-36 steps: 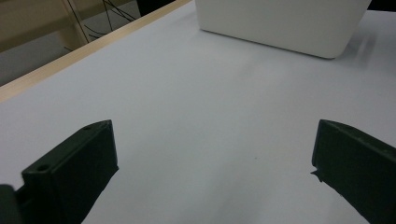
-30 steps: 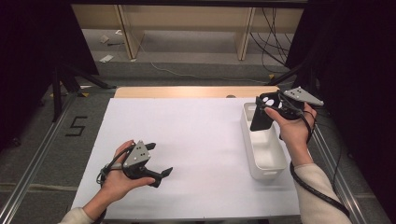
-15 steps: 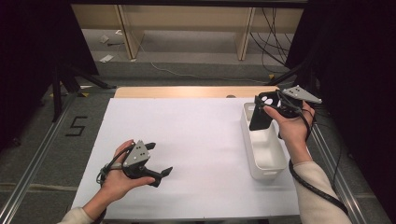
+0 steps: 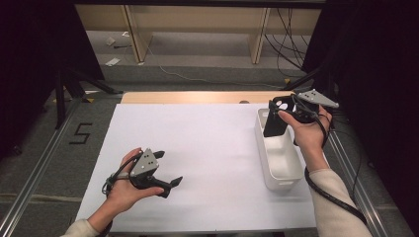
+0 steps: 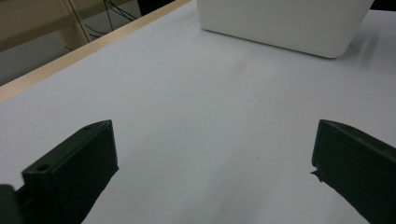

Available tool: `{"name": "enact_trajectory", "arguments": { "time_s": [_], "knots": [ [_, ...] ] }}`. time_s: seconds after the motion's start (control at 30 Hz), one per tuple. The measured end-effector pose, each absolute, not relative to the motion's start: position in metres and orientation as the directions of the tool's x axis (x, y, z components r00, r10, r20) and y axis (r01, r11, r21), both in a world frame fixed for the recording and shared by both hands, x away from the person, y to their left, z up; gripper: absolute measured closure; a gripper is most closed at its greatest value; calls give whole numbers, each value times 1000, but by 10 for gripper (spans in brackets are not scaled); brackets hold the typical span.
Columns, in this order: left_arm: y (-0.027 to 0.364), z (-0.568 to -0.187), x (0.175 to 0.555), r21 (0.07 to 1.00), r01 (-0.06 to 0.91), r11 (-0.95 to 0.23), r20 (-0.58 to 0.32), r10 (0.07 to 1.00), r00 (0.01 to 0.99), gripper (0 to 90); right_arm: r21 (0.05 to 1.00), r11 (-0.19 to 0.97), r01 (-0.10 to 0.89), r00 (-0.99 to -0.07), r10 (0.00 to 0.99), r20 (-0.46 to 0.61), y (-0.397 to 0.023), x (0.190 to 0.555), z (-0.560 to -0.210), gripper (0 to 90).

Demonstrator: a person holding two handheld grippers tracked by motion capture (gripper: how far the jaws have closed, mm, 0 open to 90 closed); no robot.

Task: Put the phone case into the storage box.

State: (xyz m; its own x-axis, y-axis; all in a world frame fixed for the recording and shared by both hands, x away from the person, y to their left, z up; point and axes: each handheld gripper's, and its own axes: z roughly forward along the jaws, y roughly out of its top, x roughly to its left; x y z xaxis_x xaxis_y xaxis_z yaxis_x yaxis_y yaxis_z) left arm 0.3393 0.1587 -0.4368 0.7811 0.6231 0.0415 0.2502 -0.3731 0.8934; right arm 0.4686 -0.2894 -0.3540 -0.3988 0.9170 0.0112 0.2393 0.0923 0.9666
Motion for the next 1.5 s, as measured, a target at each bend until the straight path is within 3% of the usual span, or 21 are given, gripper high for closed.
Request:
{"name": "enact_trajectory", "arguments": {
  "time_s": [1.5],
  "knots": [
    [159,-437,340,893,252,-372,38,622,782,0,964,107,244,-396,918,-2,-286,481,-357,161]
  ]
}}
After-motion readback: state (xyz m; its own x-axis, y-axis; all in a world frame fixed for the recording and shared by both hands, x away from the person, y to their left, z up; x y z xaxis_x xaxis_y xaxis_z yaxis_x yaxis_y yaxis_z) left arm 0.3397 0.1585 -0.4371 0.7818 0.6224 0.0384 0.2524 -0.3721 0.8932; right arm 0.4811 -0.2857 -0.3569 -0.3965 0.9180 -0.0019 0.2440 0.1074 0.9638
